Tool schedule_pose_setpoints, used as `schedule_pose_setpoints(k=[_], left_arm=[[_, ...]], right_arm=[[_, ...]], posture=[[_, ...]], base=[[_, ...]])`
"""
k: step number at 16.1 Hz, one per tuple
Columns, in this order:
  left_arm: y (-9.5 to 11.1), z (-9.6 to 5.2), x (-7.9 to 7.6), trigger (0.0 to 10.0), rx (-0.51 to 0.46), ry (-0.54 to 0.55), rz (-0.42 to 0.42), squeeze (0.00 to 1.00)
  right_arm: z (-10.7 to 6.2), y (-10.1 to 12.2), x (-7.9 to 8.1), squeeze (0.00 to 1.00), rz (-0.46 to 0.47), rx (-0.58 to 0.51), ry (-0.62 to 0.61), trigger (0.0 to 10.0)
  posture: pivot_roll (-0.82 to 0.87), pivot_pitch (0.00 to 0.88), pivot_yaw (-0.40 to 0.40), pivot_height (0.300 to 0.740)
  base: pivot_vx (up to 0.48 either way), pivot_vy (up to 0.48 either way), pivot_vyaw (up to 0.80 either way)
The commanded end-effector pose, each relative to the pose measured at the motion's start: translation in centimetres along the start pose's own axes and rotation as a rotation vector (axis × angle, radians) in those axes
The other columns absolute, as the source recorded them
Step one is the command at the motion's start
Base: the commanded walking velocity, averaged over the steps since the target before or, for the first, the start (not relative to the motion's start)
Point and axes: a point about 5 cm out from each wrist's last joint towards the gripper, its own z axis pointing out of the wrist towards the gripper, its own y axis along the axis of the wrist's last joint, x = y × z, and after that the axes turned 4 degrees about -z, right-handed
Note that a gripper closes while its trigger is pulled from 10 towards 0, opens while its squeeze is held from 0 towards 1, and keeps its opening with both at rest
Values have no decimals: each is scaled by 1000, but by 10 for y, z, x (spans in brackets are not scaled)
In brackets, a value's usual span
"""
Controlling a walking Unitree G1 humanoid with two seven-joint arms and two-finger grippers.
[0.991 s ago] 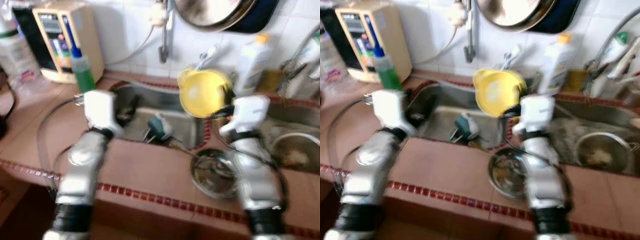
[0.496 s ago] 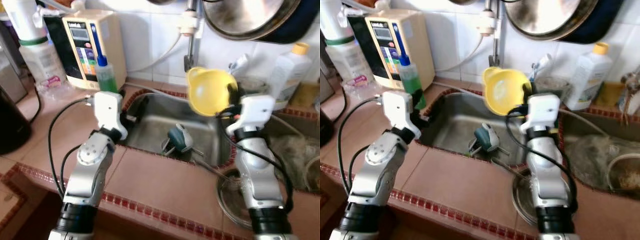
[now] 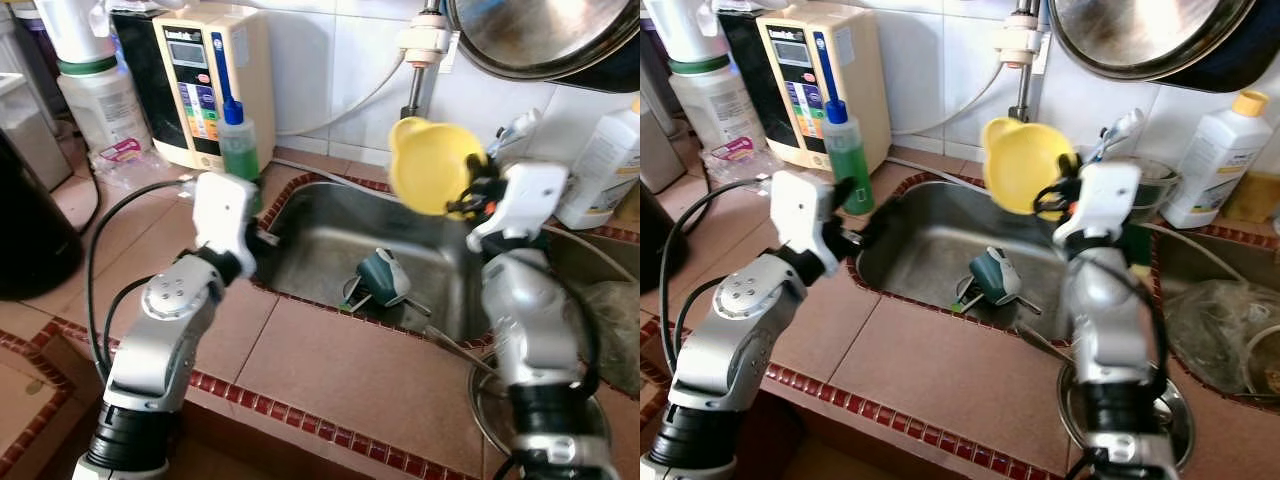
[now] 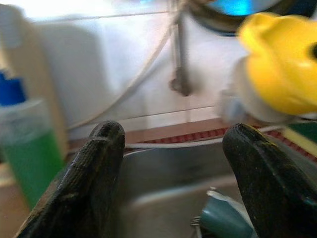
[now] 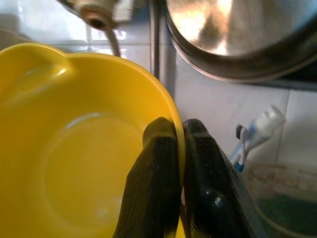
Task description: Kitchen organization
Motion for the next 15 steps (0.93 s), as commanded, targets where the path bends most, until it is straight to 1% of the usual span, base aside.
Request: schedule_pose_setpoints(k=[1, 2, 3, 4, 6, 7, 8, 9, 11, 13, 14, 15], left_arm=[[5, -2, -7, 10000, 12, -45, 19, 0], [6, -3, -10, 10000, 16, -57, 4, 0], [10, -4, -12, 10000, 14, -64, 7, 0], [15, -5, -16, 10000, 11, -87, -9, 0], [15, -9, -21, 10000, 33, -120, 1, 0], [15, -11, -25, 10000, 49, -139, 3, 0], [14, -12, -27, 10000, 61, -144, 5, 0], [12, -13, -27, 10000, 74, -139, 11, 0], [8, -14, -28, 10000, 100, -123, -10, 0], [3, -12, -29, 10000, 120, -88, 4, 0], [-4, -11, -33, 10000, 150, -95, -10, 0], [-14, -8, -36, 10000, 190, -74, -10, 0]], right_arm=[[8, 5, -7, 0, 35, 12, -2, 10000], [12, 7, -11, 0, 49, 21, 0, 10000], [18, 9, -17, 0, 72, 39, 0, 10000], [22, 9, -20, 0, 85, 58, 39, 10000], [26, 7, -25, 0, 61, 97, 93, 10000], [27, 0, -29, 0, 47, 152, 135, 10000], [27, -5, -31, 0, 45, 185, 152, 10000], [28, -9, -33, 0, 45, 210, 160, 10000], [27, -18, -34, 0, 58, 268, 198, 10000], [29, -22, -36, 0, 60, 294, 212, 10000], [31, -25, -35, 0, 77, 321, 234, 10000], [32, -28, -34, 0, 85, 342, 254, 10000]], posture=[[-139, 57, 23, 740], [-137, 61, 24, 740], [-131, 74, 27, 740], [-126, 91, 33, 740], [-117, 110, 34, 740], [-113, 124, 33, 740], [-110, 134, 33, 740], [-109, 143, 33, 740], [-106, 163, 31, 740], [-99, 174, 28, 740], [-96, 183, 27, 740], [-93, 184, 24, 740]], base=[[0, 0, 0], [0, 0, 0], [0, 0, 0], [0, 0, 0], [0, 0, 0], [0, 0, 0], [0, 0, 0], [0, 0, 0], [0, 0, 0], [0, 0, 0], [0, 0, 0], [0, 0, 0]])
